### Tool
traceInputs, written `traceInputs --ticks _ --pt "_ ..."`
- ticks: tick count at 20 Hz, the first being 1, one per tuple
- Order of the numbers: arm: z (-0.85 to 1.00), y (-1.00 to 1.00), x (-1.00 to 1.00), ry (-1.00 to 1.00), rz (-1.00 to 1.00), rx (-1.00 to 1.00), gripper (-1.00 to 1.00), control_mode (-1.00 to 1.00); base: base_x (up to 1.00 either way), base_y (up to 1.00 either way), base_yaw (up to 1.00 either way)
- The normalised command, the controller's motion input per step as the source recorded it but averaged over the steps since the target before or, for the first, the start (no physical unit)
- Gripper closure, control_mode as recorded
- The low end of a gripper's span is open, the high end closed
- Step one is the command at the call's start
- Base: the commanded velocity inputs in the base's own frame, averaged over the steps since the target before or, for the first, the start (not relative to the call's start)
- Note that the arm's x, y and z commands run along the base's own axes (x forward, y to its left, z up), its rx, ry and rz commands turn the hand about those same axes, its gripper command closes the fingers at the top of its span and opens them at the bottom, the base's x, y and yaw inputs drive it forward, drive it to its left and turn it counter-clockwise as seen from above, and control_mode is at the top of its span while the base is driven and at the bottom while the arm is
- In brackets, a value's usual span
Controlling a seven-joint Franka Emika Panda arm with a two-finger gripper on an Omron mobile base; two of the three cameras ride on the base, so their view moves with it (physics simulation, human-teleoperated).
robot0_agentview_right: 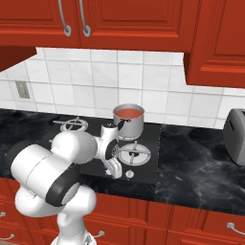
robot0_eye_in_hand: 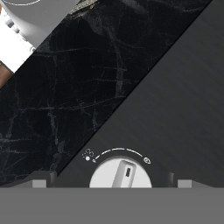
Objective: Wait until the marinara sauce is simmered to a deep red color and then turn off the stove.
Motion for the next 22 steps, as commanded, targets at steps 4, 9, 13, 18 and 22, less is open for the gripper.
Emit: traceInputs --ticks 4,9,13,18,22 --pt "0.00 0.00 0.00 0.00 0.00 0.00 -1.00 -1.00 0.00 0.00 0.00" --pt "0.00 0.00 0.00 0.00 0.00 0.00 -1.00 -1.00 0.00 0.00 0.00" --pt "0.00 0.00 0.00 0.00 0.00 0.00 -1.00 -1.00 0.00 0.00 0.00" --pt "0.00 0.00 0.00 0.00 0.00 0.00 -1.00 -1.00 0.00 0.00 0.00" --pt "0.00 0.00 0.00 0.00 0.00 0.00 -1.00 -1.00 0.00 0.00 0.00"
